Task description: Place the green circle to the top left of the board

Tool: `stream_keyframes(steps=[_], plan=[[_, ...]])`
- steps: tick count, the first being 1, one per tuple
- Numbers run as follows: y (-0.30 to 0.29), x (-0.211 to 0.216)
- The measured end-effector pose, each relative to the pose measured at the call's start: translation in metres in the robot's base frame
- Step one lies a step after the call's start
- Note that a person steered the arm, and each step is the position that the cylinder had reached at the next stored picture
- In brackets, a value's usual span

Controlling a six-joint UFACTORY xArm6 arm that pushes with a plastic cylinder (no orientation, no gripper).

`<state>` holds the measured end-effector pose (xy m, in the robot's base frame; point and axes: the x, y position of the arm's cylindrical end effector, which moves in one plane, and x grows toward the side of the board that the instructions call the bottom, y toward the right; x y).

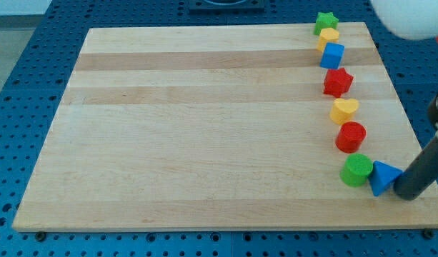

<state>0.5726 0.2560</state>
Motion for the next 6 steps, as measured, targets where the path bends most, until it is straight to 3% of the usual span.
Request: stream_keyframes(steps=[1, 2, 4, 6], plan=[[0.023, -0.019], [-0.023, -0.041], [-0.099, -0.025], [-0.082, 0.003]])
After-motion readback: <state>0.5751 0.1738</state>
